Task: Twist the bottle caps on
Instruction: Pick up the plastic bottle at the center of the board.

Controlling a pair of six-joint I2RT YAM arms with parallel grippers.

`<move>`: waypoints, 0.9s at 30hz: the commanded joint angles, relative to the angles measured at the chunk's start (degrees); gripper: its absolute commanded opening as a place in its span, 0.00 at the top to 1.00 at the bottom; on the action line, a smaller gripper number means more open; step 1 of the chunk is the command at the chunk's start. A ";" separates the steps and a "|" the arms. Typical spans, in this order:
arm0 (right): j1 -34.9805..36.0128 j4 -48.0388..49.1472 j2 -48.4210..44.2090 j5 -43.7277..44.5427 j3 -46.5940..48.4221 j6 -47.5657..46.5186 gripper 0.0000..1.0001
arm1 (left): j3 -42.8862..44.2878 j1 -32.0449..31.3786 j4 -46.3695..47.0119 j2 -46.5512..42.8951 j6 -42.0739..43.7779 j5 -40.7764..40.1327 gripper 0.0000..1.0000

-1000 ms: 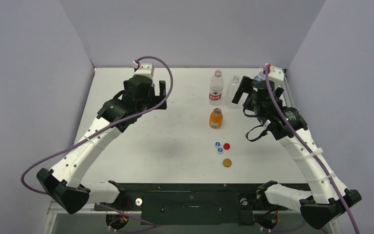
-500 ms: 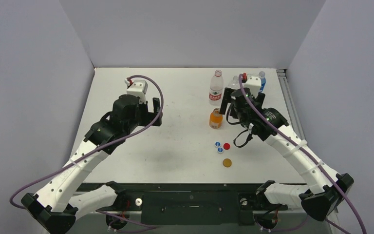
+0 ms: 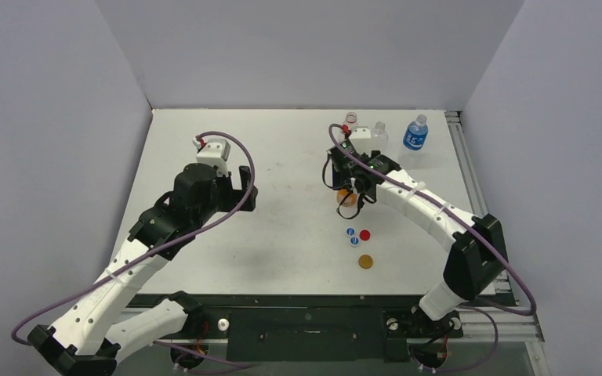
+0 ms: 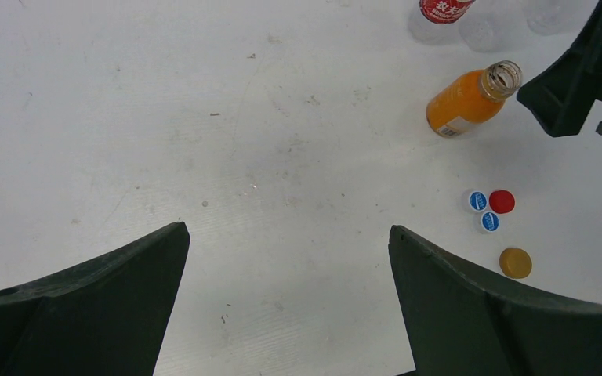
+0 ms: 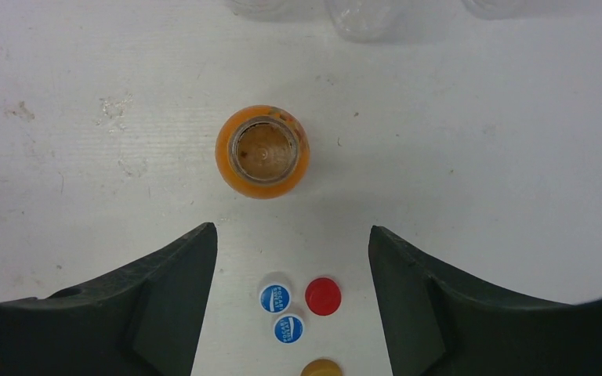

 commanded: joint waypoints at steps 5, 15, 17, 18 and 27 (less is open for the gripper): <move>-0.82 2.94 6.09 -0.35 6.07 -2.04 0.38 | 0.63 0.58 0.80 -0.88 0.18 0.59 0.03; -3.50 6.03 9.60 -6.37 4.68 -0.85 0.47 | 1.12 0.68 0.30 -0.43 0.33 0.43 0.03; -4.10 6.87 9.90 -7.18 4.14 -0.82 0.47 | 1.12 0.68 0.26 -0.06 0.42 0.52 0.03; -4.28 7.14 10.14 -7.45 3.91 -0.82 0.47 | 1.18 0.68 0.26 0.05 0.39 0.67 0.03; -6.75 9.16 11.86 -10.16 2.48 -0.77 0.52 | 1.77 0.68 0.45 0.99 0.30 0.77 0.03</move>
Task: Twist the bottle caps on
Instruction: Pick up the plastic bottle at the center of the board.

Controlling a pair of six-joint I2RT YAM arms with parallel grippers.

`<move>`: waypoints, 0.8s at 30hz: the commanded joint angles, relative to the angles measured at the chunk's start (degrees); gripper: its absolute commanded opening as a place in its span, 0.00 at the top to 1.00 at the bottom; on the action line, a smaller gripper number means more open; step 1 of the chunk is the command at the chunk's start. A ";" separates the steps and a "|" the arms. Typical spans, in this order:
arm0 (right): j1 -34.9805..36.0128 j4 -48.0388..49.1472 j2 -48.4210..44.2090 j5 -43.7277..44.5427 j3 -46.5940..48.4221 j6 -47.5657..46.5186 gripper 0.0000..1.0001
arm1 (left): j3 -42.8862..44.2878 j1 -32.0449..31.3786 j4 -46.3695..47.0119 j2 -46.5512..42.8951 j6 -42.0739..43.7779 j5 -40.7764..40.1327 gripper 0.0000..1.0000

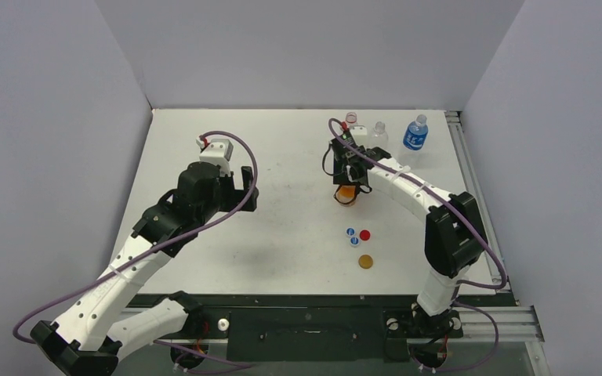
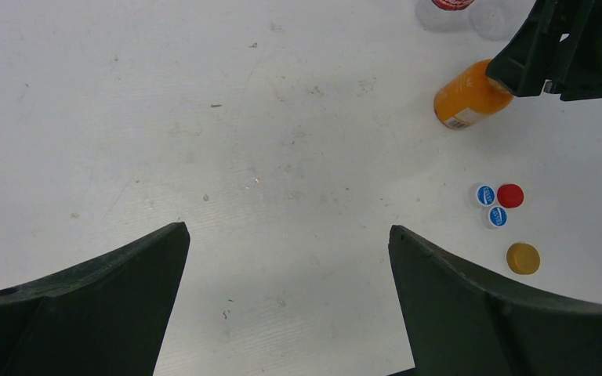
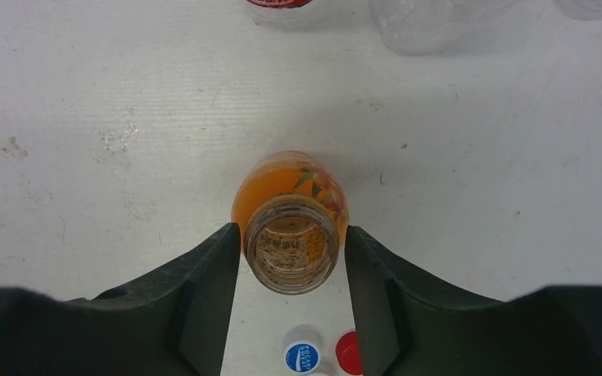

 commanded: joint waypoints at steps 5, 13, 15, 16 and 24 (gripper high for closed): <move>-1.33 3.23 0.45 -2.87 -1.99 0.62 0.66 | 1.62 0.38 1.14 0.53 0.16 0.79 0.03; -1.21 -0.83 -4.50 -5.91 -0.68 0.91 0.92 | -8.62 0.29 20.95 -3.19 1.59 8.83 0.03; -0.98 -2.23 -7.12 -8.36 -0.31 1.00 0.93 | -13.90 0.29 29.68 -4.55 1.90 11.86 0.03; -0.81 -2.66 -8.83 -10.46 -0.42 1.17 0.94 | -15.02 0.29 35.67 -4.74 2.34 13.88 0.03; 4.05 -4.93 -19.88 -21.03 -2.23 3.45 0.95 | -23.01 0.03 55.94 -3.36 11.38 31.99 0.03</move>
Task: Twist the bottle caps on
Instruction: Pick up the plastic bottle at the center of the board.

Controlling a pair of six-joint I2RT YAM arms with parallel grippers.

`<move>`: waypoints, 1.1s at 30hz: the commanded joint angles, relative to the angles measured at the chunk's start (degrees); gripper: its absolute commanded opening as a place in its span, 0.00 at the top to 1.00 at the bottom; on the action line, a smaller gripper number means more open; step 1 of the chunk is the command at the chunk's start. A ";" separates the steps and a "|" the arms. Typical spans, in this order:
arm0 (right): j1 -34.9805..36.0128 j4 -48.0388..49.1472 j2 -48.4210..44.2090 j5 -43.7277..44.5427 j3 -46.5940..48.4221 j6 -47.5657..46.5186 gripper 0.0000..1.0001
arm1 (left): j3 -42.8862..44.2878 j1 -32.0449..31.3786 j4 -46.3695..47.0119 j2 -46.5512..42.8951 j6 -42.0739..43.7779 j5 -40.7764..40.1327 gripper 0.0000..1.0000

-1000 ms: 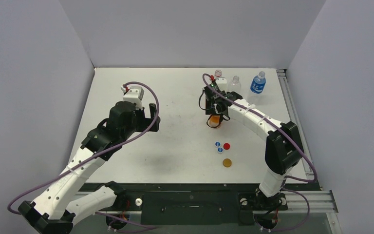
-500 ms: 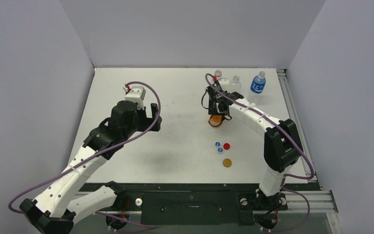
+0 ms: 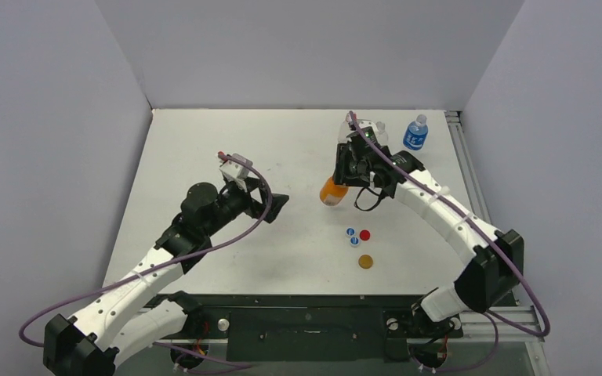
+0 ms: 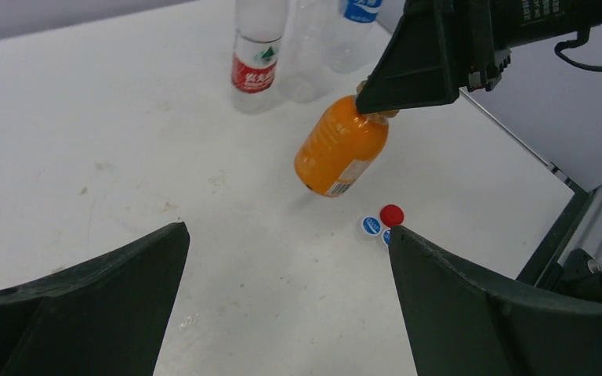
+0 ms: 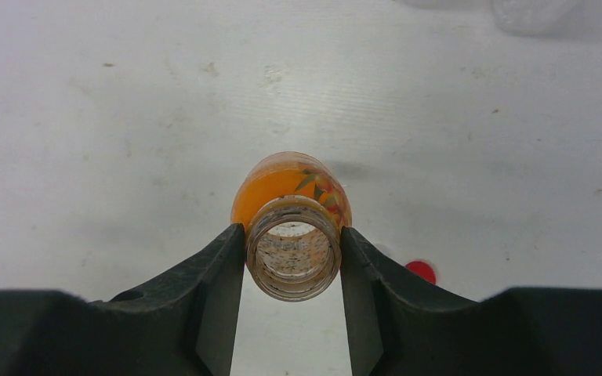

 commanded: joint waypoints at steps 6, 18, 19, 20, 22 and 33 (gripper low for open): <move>7.62 -1.00 -13.12 -11.17 -0.49 4.97 0.94 | -5.66 -0.98 21.22 -1.81 14.03 19.55 0.03; 11.61 0.35 -17.70 -16.21 3.19 9.03 0.94 | -5.05 -8.43 20.85 -0.88 20.63 20.50 0.04; 11.61 0.46 -18.04 -16.79 3.34 9.18 0.94 | -4.91 -9.36 20.57 -0.77 21.14 19.99 0.04; 11.74 0.48 -18.47 -17.02 3.68 9.43 0.94 | -4.69 -10.08 19.96 -0.62 22.23 19.22 0.04; 11.78 0.51 -19.01 -17.35 4.11 9.83 0.94 | -4.60 -10.44 19.57 -0.50 22.94 18.42 0.03; 13.20 0.50 -20.37 -17.90 5.39 10.98 0.94 | -5.51 -10.51 22.66 0.24 23.56 16.38 0.03</move>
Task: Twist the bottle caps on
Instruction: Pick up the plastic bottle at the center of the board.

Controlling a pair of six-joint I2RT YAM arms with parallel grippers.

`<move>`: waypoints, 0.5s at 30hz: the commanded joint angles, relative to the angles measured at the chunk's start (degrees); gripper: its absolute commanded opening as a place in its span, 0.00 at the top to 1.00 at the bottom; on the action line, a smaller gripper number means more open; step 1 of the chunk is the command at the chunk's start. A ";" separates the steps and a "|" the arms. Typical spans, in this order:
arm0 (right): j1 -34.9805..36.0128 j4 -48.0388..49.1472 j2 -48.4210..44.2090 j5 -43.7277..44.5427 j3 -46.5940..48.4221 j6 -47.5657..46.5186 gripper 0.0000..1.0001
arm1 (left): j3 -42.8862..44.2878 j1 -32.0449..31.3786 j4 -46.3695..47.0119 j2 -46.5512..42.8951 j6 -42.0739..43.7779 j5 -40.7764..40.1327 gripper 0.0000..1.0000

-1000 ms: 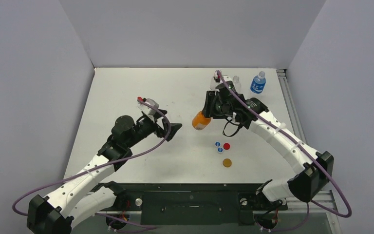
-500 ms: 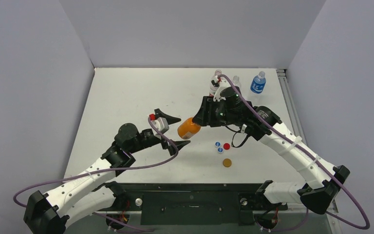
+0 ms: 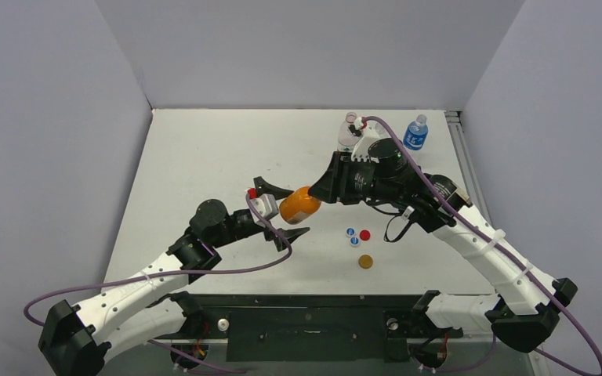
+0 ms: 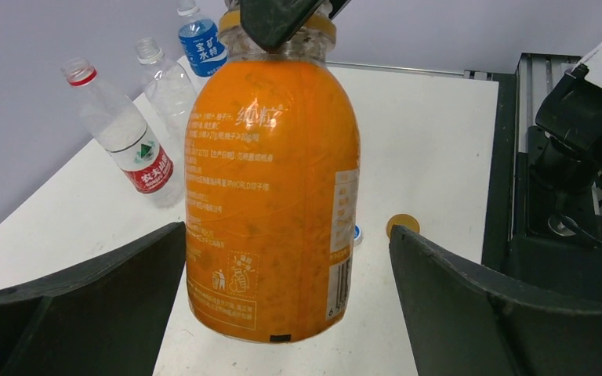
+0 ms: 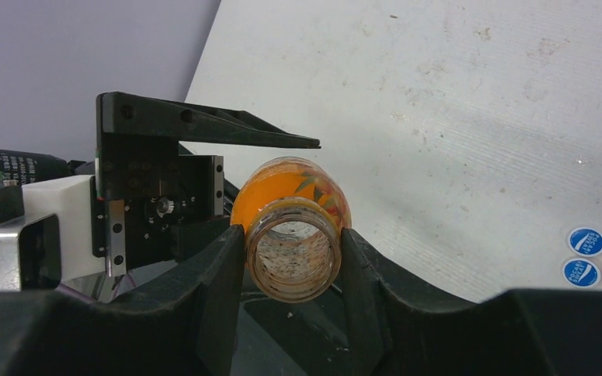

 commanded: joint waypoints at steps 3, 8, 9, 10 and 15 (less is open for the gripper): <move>0.90 1.60 -1.38 -0.21 2.49 0.83 0.94 | 0.92 -0.30 5.71 -0.35 0.12 -1.73 0.09; 1.06 1.69 -1.19 0.32 1.85 0.78 0.94 | 1.08 -0.30 6.52 0.00 -0.90 -0.75 0.21; 1.08 1.89 -1.09 0.33 1.82 0.80 0.94 | 1.10 -0.38 6.48 0.16 -0.97 -0.58 0.28; 1.06 1.98 -1.03 0.44 1.81 0.84 0.94 | 1.22 -0.39 6.15 0.51 -1.00 -0.41 0.34; 1.19 1.45 -1.10 1.99 2.00 0.55 0.87 | 1.89 -0.94 4.78 1.27 -0.87 -0.80 0.49</move>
